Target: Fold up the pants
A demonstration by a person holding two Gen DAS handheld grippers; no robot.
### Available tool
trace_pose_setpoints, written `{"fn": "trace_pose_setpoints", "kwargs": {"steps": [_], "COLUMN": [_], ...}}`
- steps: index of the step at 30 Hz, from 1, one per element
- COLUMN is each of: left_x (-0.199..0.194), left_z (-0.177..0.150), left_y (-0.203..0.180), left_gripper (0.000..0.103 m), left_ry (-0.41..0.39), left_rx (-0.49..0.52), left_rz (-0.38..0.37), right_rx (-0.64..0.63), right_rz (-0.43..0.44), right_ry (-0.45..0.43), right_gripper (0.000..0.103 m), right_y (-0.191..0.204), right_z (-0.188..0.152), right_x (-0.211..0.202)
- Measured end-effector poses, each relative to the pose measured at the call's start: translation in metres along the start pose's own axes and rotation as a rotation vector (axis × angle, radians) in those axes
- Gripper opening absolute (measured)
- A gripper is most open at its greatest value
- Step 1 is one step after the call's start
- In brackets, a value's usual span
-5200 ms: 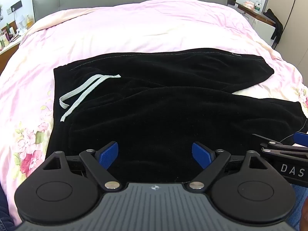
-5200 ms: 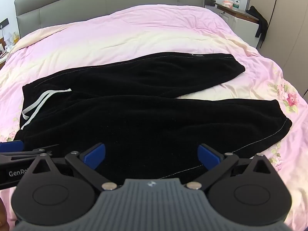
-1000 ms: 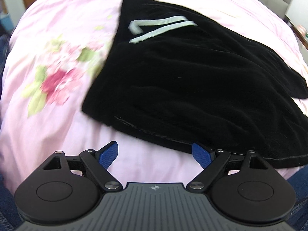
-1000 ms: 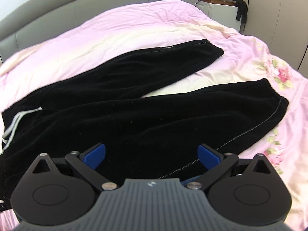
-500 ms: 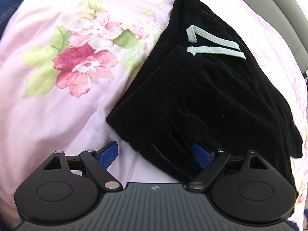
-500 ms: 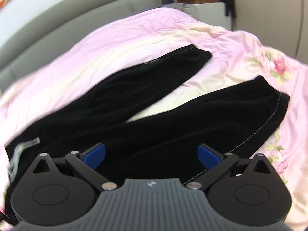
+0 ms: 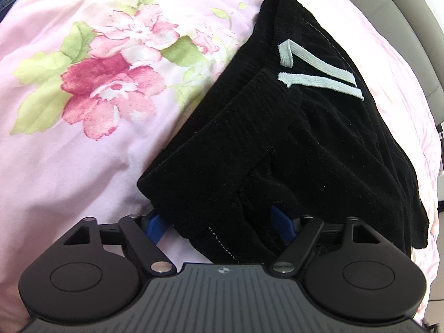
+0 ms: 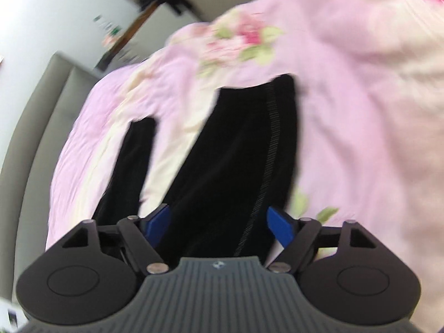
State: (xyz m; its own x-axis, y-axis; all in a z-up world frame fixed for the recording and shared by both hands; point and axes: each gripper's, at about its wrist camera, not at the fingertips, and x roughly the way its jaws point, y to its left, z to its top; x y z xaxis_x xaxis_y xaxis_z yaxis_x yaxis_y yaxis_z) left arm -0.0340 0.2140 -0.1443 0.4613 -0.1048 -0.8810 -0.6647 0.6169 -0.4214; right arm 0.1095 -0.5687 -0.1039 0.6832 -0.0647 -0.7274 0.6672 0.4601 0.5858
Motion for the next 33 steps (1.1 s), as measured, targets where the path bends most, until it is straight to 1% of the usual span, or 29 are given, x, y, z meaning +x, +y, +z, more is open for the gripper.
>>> {"fn": "trace_pose_setpoints", "kwargs": {"steps": [3, 5, 7, 9, 11, 12, 13, 14, 15, 16, 19, 22, 23, 25, 27, 29, 33], "left_x": [-0.006, -0.009, -0.009, -0.008, -0.006, -0.007, -0.009, -0.011, -0.015, -0.020, -0.033, -0.042, -0.045, -0.057, -0.067, -0.075, -0.081], "left_z": [0.000, 0.000, -0.001, -0.002, -0.001, -0.001, 0.000, 0.000, 0.001, 0.001, 0.002, 0.010, 0.013, 0.019, 0.025, 0.033, 0.054], "left_y": [0.005, 0.009, 0.011, 0.012, 0.012, 0.010, 0.009, 0.007, 0.006, 0.005, 0.006, 0.010, 0.009, -0.001, -0.012, -0.021, -0.034], "left_gripper": [0.080, 0.079, 0.078, 0.079, 0.079, 0.075, 0.067, 0.062, 0.053, 0.047, 0.045, 0.044, 0.044, 0.044, 0.043, 0.043, 0.043], "left_ry": [-0.008, -0.007, -0.011, -0.011, -0.006, -0.006, -0.013, -0.025, -0.041, -0.056, -0.079, -0.081, -0.088, -0.122, -0.154, -0.165, -0.176], "left_rx": [-0.036, -0.059, -0.074, -0.089, -0.100, -0.105, -0.106, -0.104, -0.101, -0.096, -0.109, -0.149, -0.149, -0.099, -0.058, -0.043, -0.036], "left_rz": [-0.023, -0.038, -0.045, -0.045, -0.037, -0.030, -0.026, -0.030, -0.046, -0.065, -0.117, -0.181, -0.191, -0.206, -0.237, -0.277, -0.330], "right_rx": [0.021, 0.012, 0.013, 0.062, 0.109, 0.116, 0.115, 0.113, 0.118, 0.130, 0.118, 0.093, 0.087, 0.078, 0.079, 0.087, 0.089], "right_rz": [-0.015, -0.023, -0.038, -0.001, 0.042, 0.061, 0.064, 0.055, 0.067, 0.098, 0.200, 0.260, 0.276, 0.286, 0.292, 0.329, 0.398], "right_ry": [-0.079, -0.104, -0.097, -0.047, -0.038, -0.039, -0.037, -0.029, -0.018, -0.019, -0.039, -0.040, -0.041, -0.049, -0.050, -0.054, -0.073], "right_gripper": [0.073, 0.073, 0.073, 0.073, 0.073, 0.064, 0.042, 0.028, 0.005, 0.005, 0.003, 0.003, 0.003, 0.003, 0.003, 0.003, 0.003], "right_y": [-0.025, -0.032, -0.039, -0.050, -0.060, -0.061, -0.060, -0.058, -0.056, -0.055, -0.043, -0.024, -0.017, -0.003, 0.011, 0.023, 0.054], "right_z": [0.019, 0.026, 0.030, 0.035, 0.035, 0.036, 0.037, 0.039, 0.041, 0.042, 0.050, 0.058, 0.061, 0.067, 0.072, 0.077, 0.085], "right_x": [0.010, 0.018, 0.027, 0.043, 0.050, 0.053, 0.054, 0.056, 0.057, 0.055, 0.043, 0.032, 0.028, 0.022, 0.017, 0.013, 0.009]}}
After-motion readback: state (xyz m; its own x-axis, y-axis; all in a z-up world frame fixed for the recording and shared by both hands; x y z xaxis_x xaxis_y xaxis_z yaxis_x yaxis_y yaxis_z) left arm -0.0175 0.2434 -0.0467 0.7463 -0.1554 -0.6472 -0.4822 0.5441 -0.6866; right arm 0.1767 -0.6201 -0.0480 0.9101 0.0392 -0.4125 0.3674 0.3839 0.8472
